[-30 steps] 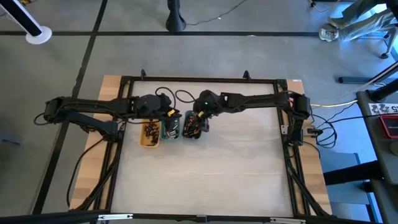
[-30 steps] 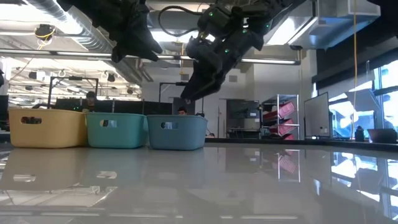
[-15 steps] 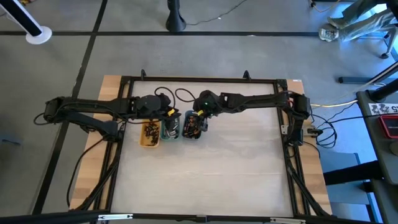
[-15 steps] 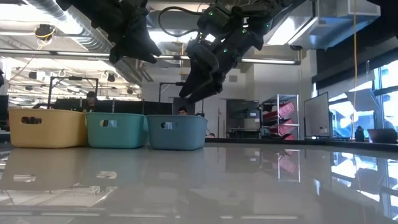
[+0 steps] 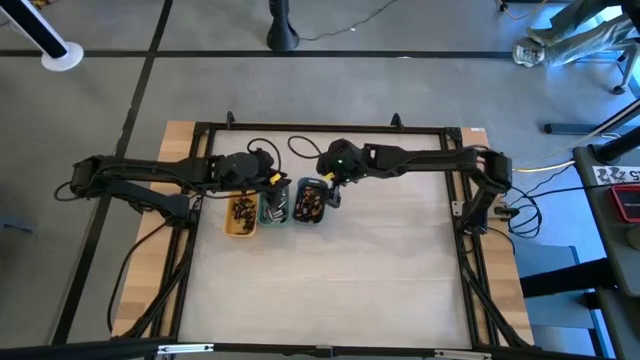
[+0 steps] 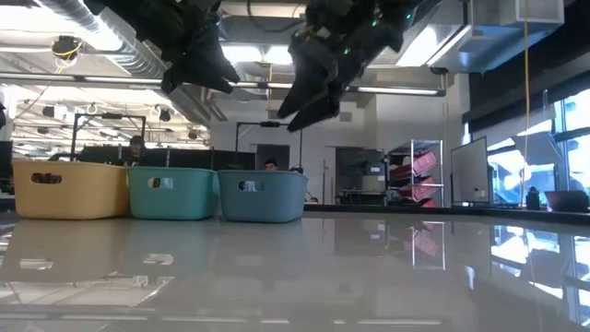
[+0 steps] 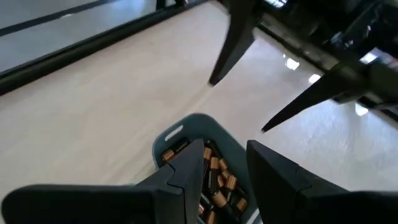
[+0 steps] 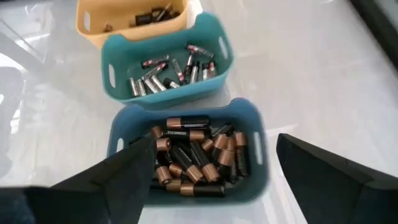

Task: Sort batteries
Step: Move the yellow bin to the top left of the table

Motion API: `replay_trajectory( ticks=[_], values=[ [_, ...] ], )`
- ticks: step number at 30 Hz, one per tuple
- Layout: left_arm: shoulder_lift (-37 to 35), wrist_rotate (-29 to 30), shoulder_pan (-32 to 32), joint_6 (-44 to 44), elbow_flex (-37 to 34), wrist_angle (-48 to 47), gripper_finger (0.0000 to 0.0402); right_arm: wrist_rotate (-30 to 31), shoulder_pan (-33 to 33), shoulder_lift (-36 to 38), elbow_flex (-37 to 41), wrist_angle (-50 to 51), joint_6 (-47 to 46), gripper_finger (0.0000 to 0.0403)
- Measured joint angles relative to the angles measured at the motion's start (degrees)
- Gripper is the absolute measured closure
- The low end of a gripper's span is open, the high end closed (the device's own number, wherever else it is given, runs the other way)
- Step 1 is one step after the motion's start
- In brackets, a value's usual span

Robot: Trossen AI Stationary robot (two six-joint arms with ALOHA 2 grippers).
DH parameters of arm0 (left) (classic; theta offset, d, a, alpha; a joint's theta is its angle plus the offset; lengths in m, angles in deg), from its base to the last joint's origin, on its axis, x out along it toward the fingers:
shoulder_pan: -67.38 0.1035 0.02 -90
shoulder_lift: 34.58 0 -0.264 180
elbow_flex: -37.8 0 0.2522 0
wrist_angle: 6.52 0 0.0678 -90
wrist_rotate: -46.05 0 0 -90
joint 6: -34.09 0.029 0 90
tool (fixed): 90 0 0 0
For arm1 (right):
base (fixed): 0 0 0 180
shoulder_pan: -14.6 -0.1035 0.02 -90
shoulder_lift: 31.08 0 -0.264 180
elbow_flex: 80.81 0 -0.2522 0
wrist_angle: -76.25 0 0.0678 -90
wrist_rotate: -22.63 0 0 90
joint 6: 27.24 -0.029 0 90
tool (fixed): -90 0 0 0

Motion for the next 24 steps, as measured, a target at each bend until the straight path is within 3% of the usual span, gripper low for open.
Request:
replay_trajectory(
  ticks=[7, 11, 13, 17, 20, 24],
  values=[
    [-1.8, 1.18, 0.0, 2.67, -0.02, 4.79, 0.0288, 1.2, 1.42, 6.13, -0.07, 6.95, 0.37, 0.0072],
    [-3.19, 1.74, 0.42, 3.05, 0.0, 3.69, 0.0288, -2.09, 1.84, 7.52, -0.09, 8.93, -0.17, 0.0072],
    [-3.47, 3.4, 1.11, 0.74, 0.0, -0.11, 0.0288, -4.38, 1.95, 7.41, -0.07, 10.57, -1.21, 0.0072],
    [-3.76, 5.9, 3.81, -12.29, -0.04, -15.25, 0.0288, -6.84, 1.93, 7.76, -0.04, 13.74, -3.11, 0.0072],
    [-3.77, 1.88, 6.45, -18.22, -0.04, -24.85, 0.0288, -6.81, 1.9, 9.9, 0.04, 14.97, -3.38, 0.0072],
    [-2.74, -6.36, 9.34, -12.75, -0.04, -30.42, 0.0288, -6.36, 1.92, 13.98, 0.02, 14.86, -4.04, 0.0072]
  ],
)
